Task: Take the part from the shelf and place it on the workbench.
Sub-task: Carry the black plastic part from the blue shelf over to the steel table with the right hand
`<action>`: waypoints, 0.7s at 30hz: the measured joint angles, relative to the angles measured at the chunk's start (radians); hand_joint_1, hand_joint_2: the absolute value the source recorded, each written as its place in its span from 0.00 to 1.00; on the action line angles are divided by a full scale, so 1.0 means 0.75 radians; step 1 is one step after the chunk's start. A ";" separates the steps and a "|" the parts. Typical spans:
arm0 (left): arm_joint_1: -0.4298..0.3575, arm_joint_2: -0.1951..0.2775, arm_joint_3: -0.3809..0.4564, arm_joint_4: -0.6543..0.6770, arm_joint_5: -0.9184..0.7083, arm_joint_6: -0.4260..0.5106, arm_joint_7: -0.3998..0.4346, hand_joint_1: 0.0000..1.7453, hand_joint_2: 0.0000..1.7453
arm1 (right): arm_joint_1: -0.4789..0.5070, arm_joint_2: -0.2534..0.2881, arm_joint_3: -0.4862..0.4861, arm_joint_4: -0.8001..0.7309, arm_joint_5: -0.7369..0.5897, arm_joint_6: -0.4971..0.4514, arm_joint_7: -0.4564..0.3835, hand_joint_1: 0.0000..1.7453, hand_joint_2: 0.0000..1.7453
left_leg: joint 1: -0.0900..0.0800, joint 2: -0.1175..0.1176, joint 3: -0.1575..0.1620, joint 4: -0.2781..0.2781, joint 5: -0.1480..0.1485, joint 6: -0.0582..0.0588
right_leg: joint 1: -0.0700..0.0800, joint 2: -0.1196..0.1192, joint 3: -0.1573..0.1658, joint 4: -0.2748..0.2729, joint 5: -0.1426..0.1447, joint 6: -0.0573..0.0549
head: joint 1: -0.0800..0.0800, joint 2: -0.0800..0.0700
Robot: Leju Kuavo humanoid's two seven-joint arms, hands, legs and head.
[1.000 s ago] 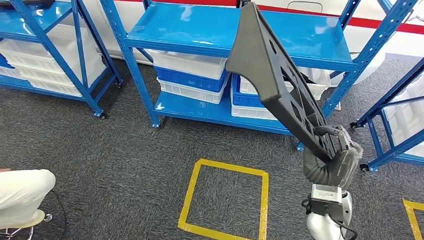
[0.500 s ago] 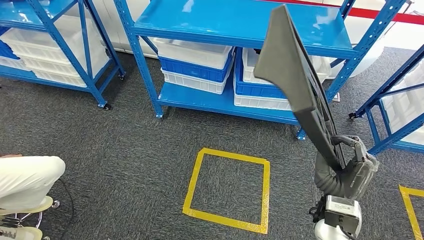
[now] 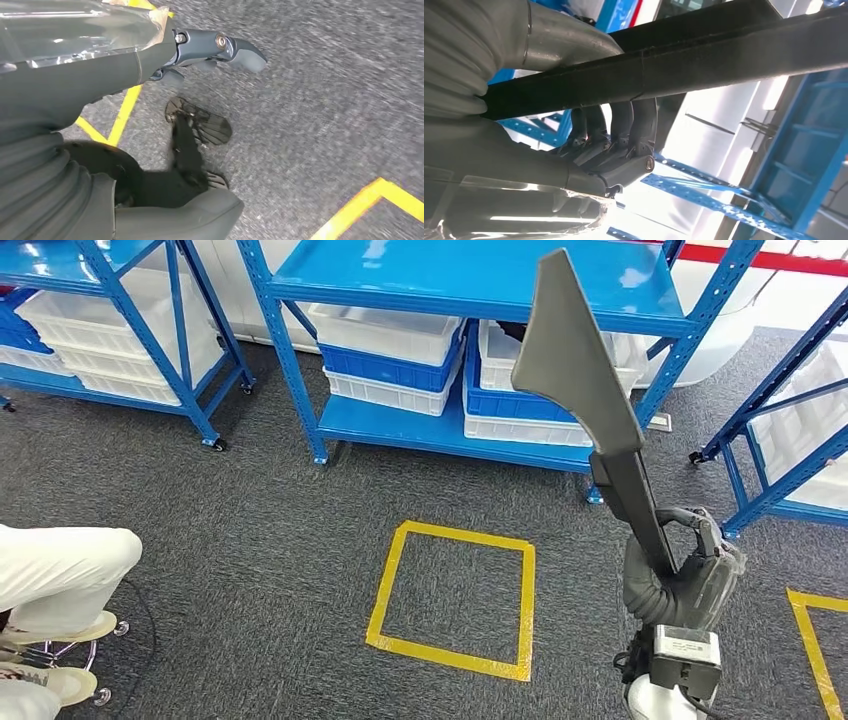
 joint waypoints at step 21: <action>0.010 -0.002 0.006 0.003 0.012 0.040 0.015 0.00 1.00 | -0.059 -0.005 0.009 0.038 -0.017 0.020 -0.008 1.00 1.00 | -0.012 0.006 -0.296 0.010 0.187 0.008 | 0.006 0.003 0.199 -0.069 -0.129 -0.045 | -0.001 0.000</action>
